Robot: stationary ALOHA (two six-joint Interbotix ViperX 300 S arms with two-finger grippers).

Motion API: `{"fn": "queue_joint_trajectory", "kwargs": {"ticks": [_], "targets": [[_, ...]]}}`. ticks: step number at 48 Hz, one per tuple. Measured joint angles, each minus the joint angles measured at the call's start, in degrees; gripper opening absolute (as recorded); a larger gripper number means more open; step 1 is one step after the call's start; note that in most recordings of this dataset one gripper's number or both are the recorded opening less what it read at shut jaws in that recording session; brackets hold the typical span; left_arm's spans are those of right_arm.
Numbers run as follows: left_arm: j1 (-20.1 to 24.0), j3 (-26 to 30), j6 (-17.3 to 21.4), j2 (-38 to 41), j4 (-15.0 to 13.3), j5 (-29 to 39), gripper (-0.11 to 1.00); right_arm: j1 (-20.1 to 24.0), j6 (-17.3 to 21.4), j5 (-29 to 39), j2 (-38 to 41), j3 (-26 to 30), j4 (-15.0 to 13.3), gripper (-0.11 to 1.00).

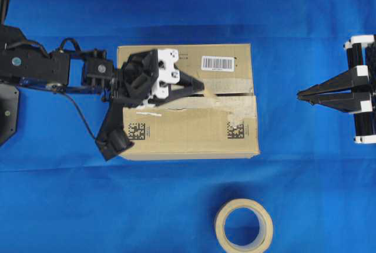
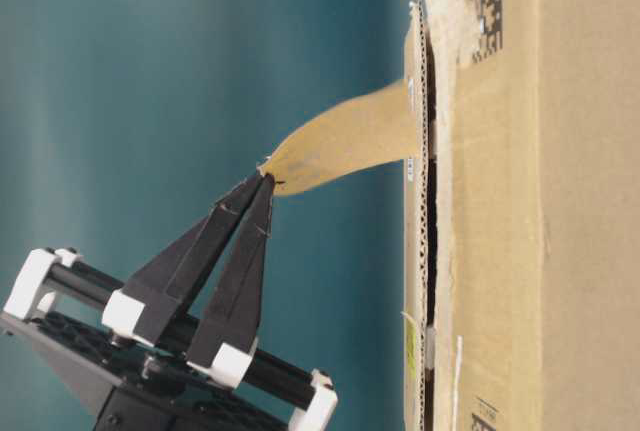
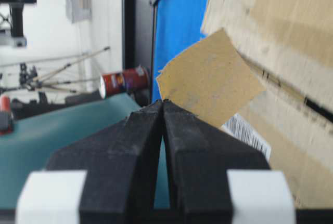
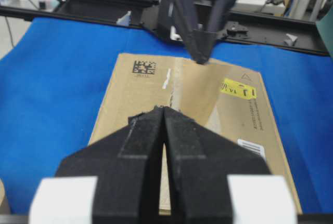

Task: Apply tape along the seams of the closed cardboard box to seal it securely.
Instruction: 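Carry the tape strip over the box and lay it across the seam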

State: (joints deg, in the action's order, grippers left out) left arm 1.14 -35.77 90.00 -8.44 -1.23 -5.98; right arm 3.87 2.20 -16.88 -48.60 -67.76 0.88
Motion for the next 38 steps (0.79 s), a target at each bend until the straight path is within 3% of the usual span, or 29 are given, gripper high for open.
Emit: {"fn": "queue_joint_trajectory", "kwargs": {"ticks": [12,38], "targets": [[0.8,-0.1,1.1,0.0,0.0,0.6,0.0,-1.9,-0.1,0.0,-0.1,0.0,0.0,0.01],[-0.4,-4.9,0.3,0.0,-0.2,9.5,0.0,-2.3,-0.2,-0.3,0.9,0.0,0.0,0.01]]}}
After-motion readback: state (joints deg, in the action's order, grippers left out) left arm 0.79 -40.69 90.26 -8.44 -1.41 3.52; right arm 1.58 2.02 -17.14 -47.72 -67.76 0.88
